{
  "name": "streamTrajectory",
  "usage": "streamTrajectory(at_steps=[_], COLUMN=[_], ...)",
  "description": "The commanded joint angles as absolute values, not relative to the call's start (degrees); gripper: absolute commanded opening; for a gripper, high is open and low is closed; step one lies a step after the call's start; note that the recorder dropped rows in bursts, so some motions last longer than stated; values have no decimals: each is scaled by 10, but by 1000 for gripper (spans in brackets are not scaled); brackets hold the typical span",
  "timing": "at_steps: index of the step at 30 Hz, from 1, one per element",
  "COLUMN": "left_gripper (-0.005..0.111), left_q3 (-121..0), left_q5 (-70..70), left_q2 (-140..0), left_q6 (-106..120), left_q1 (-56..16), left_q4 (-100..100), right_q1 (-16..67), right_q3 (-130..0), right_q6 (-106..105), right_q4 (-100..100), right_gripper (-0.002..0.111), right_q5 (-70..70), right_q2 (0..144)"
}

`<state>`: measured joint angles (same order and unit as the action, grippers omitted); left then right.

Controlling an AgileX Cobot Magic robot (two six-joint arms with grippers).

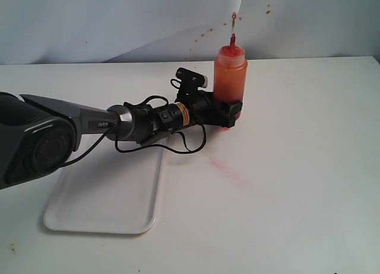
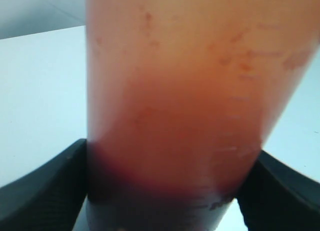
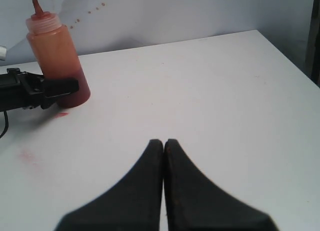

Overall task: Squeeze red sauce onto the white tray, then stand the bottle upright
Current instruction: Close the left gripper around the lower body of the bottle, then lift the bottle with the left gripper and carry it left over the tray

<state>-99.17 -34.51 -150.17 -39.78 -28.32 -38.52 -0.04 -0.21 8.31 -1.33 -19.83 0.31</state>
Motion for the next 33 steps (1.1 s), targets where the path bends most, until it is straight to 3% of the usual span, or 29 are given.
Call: streamTrajectory(at_steps=[1, 11, 20, 31, 33], left_gripper=[31, 30, 30, 30, 26], left_q3=[-995, -995, -990, -922, -913], left_q5=[-329, -310, -147, -151, -151], left_q2=[-1501, -1496, -1448, -1396, -1380], left_q6=[-401, -403, -474, -526, -526], left_q1=[-286, -286, -286, -286, -286], left_q4=[-382, -384, -537, -628, -637], right_q1=[2, 2, 2, 2, 2], right_q3=[0, 0, 0, 0, 0], right_q6=[80, 80, 80, 80, 80], right_q4=[-17, -17, -17, -17, -17], right_gripper=[0, 0, 0, 0, 0], right_q5=[-196, -196, -196, -196, -196], right_q2=[0, 0, 0, 0, 0])
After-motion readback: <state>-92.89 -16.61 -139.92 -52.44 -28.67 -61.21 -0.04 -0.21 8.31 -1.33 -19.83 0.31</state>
